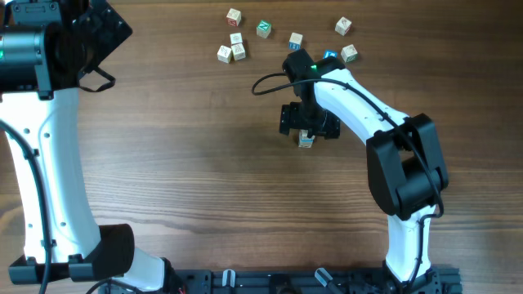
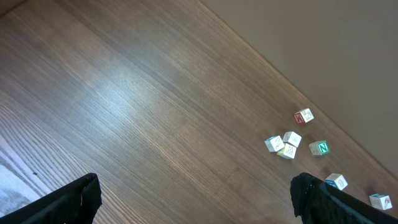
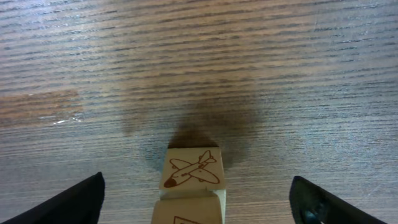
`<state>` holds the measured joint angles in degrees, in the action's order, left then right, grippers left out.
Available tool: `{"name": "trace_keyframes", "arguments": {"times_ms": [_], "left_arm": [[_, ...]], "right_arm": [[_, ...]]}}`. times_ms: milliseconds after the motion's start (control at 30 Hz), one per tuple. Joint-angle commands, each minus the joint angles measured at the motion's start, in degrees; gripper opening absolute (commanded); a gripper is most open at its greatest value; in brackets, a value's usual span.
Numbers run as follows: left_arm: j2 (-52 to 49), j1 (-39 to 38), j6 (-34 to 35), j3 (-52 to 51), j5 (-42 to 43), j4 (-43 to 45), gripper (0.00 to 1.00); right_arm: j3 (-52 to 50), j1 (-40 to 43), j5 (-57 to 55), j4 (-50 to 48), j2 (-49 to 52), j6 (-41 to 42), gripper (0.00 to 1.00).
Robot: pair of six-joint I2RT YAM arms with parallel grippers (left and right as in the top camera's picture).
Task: Form a tower
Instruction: 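Lower and align the block onto the stack with the right gripper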
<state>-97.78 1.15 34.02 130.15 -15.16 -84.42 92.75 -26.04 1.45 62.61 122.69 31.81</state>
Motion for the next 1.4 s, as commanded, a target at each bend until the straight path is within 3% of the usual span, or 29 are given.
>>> {"name": "trace_keyframes", "arguments": {"times_ms": [0,333,667,800,1133,1367], "left_arm": [[1.0,0.3,0.8,0.6,-0.9,0.1,1.0],[1.0,0.3,0.8,0.6,-0.9,0.1,1.0],[1.0,0.3,0.8,0.6,-0.9,0.1,1.0],[1.0,0.3,0.8,0.6,-0.9,0.1,1.0],[1.0,0.3,0.8,0.6,-0.9,0.1,1.0],[1.0,0.3,0.8,0.6,-0.9,0.1,1.0]], "right_arm": [[-0.5,0.1,1.2,-0.9,0.7,-0.3,0.9],[-0.5,0.0,1.2,-1.9,0.7,-0.8,0.72],[-0.6,0.0,1.1,-2.4,0.7,-1.7,0.73],[-0.7,0.0,1.1,-2.4,0.7,-1.8,0.79],[-3.2,0.0,1.2,-3.5,0.7,-1.8,0.77],[-3.2,0.0,1.2,-3.5,0.7,-1.8,0.57]]}}
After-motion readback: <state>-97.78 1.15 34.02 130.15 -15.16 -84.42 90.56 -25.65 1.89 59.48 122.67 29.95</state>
